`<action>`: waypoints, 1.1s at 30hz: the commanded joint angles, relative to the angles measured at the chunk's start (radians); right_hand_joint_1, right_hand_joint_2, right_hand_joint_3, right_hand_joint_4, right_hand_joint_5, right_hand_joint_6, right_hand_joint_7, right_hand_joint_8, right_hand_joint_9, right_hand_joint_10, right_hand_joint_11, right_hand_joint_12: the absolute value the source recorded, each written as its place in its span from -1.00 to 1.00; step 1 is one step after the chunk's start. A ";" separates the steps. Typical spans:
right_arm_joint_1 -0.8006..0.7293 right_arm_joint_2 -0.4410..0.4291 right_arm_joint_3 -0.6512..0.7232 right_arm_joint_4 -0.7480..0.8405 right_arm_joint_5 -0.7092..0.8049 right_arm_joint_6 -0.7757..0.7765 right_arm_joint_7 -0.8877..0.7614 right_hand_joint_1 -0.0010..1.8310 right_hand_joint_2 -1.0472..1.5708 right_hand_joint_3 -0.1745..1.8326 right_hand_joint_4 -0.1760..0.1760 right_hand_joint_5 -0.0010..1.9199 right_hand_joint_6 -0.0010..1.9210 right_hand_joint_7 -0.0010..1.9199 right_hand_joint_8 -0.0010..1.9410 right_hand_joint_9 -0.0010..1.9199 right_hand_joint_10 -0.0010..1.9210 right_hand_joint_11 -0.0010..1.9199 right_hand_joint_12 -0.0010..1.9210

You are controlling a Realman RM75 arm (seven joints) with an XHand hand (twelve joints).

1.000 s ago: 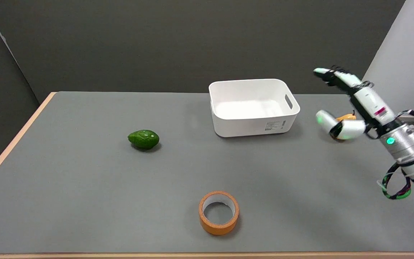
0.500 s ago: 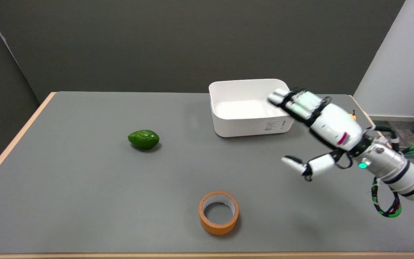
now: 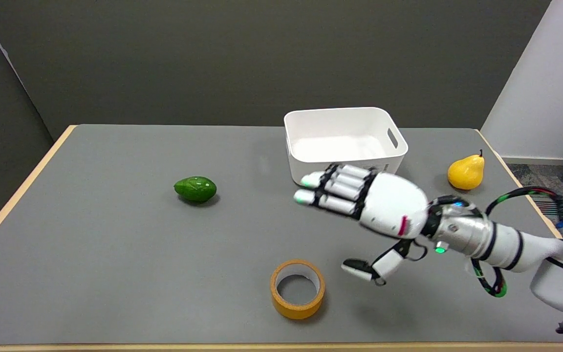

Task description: Pick up yellow tape.

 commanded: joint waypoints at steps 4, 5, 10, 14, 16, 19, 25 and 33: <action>0.168 -0.038 -0.213 0.070 -0.444 -0.162 0.117 -0.37 0.15 0.09 0.37 -1.00 -1.00 -1.00 -0.96 -0.97 -0.59 -0.94 0.04; 0.168 -0.038 -0.215 0.072 -0.444 -0.162 0.117 -0.37 0.15 0.09 0.36 -1.00 -1.00 -1.00 -0.97 -0.97 -0.60 -0.94 0.03; 0.157 -0.037 -0.214 0.094 -0.446 -0.168 0.120 -0.36 0.15 0.08 0.33 -1.00 -1.00 -1.00 -0.99 -0.98 -0.61 -0.95 0.03; 0.136 -0.035 -0.207 0.119 -0.451 -0.188 0.120 -0.37 0.15 0.08 0.30 -1.00 -1.00 -1.00 -0.98 -0.98 -0.60 -0.95 0.04; 0.127 -0.035 -0.207 0.123 -0.449 -0.199 0.120 -0.36 0.15 0.08 0.29 -1.00 -1.00 -1.00 -0.98 -0.98 -0.60 -0.96 0.05; 0.119 -0.045 -0.208 0.122 -0.448 -0.211 0.115 -0.37 0.16 0.09 0.25 -1.00 -1.00 -1.00 -0.97 -0.98 -0.60 -0.96 0.07; 0.148 -0.114 -0.225 0.089 -0.488 -0.236 0.116 -0.37 0.16 0.09 0.22 -1.00 -1.00 -1.00 -0.95 -0.98 -0.59 -0.96 0.07; 0.173 -0.156 -0.255 0.067 -0.533 -0.236 0.131 -0.39 0.18 0.12 0.20 -1.00 -1.00 -1.00 -0.94 -0.98 -0.54 -0.91 -0.03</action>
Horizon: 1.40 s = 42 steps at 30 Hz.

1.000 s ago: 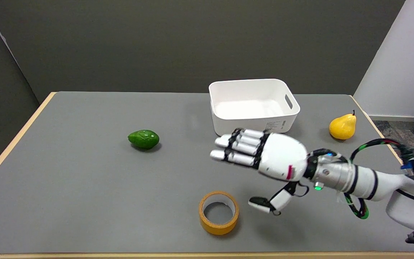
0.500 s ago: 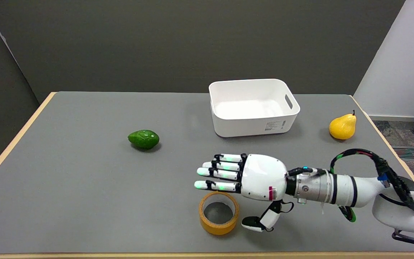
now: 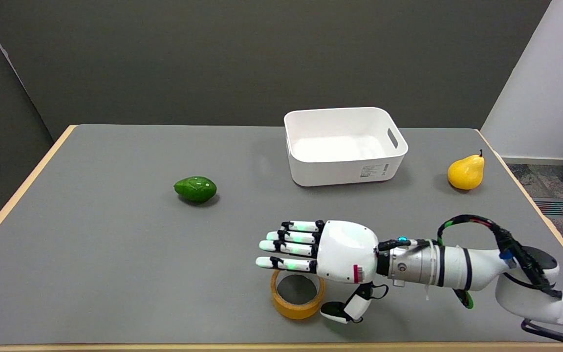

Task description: Pick up yellow tape.

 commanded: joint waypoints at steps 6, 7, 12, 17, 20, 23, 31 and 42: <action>0.038 -0.080 -0.066 -0.024 -0.099 -0.058 0.028 -0.39 0.18 0.12 0.22 -1.00 -1.00 -1.00 -0.94 -0.98 -0.53 -0.90 -0.03; 0.038 -0.080 -0.068 -0.025 -0.099 -0.060 0.029 -0.39 0.18 0.12 0.22 -1.00 -1.00 -1.00 -0.94 -0.98 -0.53 -0.90 -0.02; 0.039 -0.083 -0.075 -0.028 -0.099 -0.064 0.030 -0.34 0.18 0.12 0.23 -1.00 -1.00 -1.00 -0.92 -0.98 -0.51 -0.89 0.00; 0.044 -0.088 -0.073 -0.028 -0.099 -0.065 0.025 -0.20 0.21 0.16 0.30 -1.00 -0.93 -0.97 -0.85 -0.96 -0.45 -0.90 0.01; 0.044 -0.088 -0.070 -0.028 -0.099 -0.065 0.023 -0.05 0.23 0.17 0.50 -0.92 -0.69 -0.85 -0.73 -0.81 -0.41 -0.92 0.19; 0.044 -0.088 -0.072 -0.028 -0.099 -0.080 0.023 0.05 0.30 0.16 0.72 -0.76 -0.48 -0.63 -0.56 -0.65 -0.23 -0.81 0.28; 0.050 -0.088 -0.069 -0.020 -0.099 -0.092 0.029 0.09 0.35 0.11 0.96 -0.64 -0.18 -0.47 -0.31 -0.49 0.03 -0.64 0.46; 0.064 -0.107 -0.043 -0.015 -0.091 -0.100 0.023 0.08 0.38 0.09 1.00 -0.53 0.15 -0.35 -0.03 -0.38 0.20 -0.51 0.58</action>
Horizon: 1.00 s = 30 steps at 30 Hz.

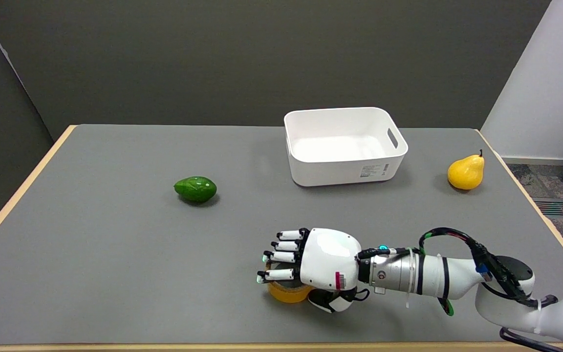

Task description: Pick up yellow tape.

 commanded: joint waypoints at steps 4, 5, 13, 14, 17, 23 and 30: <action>0.019 -0.032 0.066 0.019 0.003 -0.016 -0.005 0.23 0.72 -0.61 -0.27 -0.45 0.72 -0.19 0.40 -0.33 0.28 -0.42 0.69; 0.019 -0.034 0.074 0.022 0.003 -0.015 -0.005 0.24 0.70 -0.59 -0.31 -0.44 0.71 -0.17 0.40 -0.31 0.30 -0.40 0.69; 0.024 -0.045 0.155 0.051 0.004 -0.021 -0.006 0.26 0.68 -0.57 -0.37 -0.41 0.68 -0.13 0.36 -0.24 0.31 -0.35 0.70; 0.024 -0.047 0.164 0.053 0.004 -0.024 -0.006 0.26 0.68 -0.57 -0.36 -0.41 0.67 -0.13 0.35 -0.24 0.31 -0.34 0.69; 0.031 -0.048 0.177 0.054 0.004 -0.031 -0.006 0.26 0.68 -0.57 -0.36 -0.41 0.67 -0.13 0.35 -0.23 0.31 -0.34 0.69; 0.055 -0.047 0.184 0.049 0.004 -0.043 -0.006 0.26 0.68 -0.57 -0.40 -0.41 0.67 -0.12 0.35 -0.23 0.31 -0.34 0.69; 0.064 -0.049 0.250 0.043 0.007 -0.052 -0.006 0.27 0.67 -0.56 -0.43 -0.40 0.67 -0.11 0.34 -0.23 0.30 -0.34 0.68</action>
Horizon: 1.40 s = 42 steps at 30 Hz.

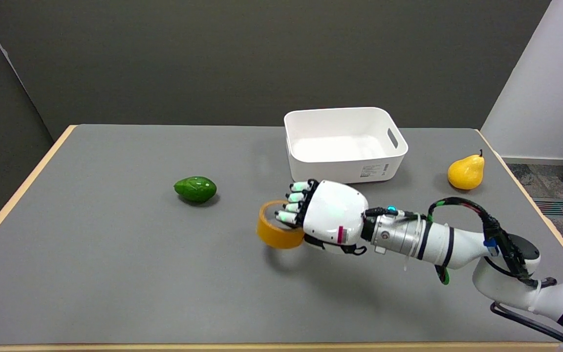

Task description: Pick up yellow tape.

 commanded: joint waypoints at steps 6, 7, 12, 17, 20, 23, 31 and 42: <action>0.045 -0.011 0.236 0.009 0.085 -0.021 -0.062 0.29 0.63 -0.47 -0.64 -0.40 0.62 -0.09 0.39 -0.24 0.34 -0.34 0.69; 0.052 -0.010 0.258 0.010 0.113 -0.021 -0.106 0.29 0.66 -0.53 -0.73 -0.40 0.59 -0.09 0.41 -0.20 0.32 -0.34 0.65; 0.140 0.003 0.286 -0.031 0.250 -0.021 -0.268 0.31 0.63 -0.49 -0.81 -0.38 0.56 -0.07 0.41 -0.20 0.35 -0.35 0.67; 0.316 0.010 0.249 -0.191 0.415 -0.018 -0.429 0.31 0.63 -0.48 -0.81 -0.38 0.56 -0.07 0.40 -0.20 0.34 -0.35 0.65; 0.438 0.006 0.187 -0.358 0.520 -0.002 -0.492 0.31 0.62 -0.48 -0.81 -0.38 0.56 -0.07 0.40 -0.20 0.33 -0.34 0.63; 0.575 0.002 0.087 -0.568 0.608 0.044 -0.516 0.31 0.62 -0.48 -0.82 -0.38 0.55 -0.07 0.40 -0.19 0.33 -0.34 0.62; 0.711 0.000 -0.053 -0.854 0.694 0.234 -0.471 0.31 0.62 -0.46 -0.83 -0.38 0.55 -0.06 0.40 -0.19 0.33 -0.32 0.61; 0.293 0.088 -0.008 -0.358 0.865 0.186 -0.211 0.31 0.59 -0.38 -0.84 -0.37 0.56 -0.05 0.41 -0.18 0.38 -0.29 0.67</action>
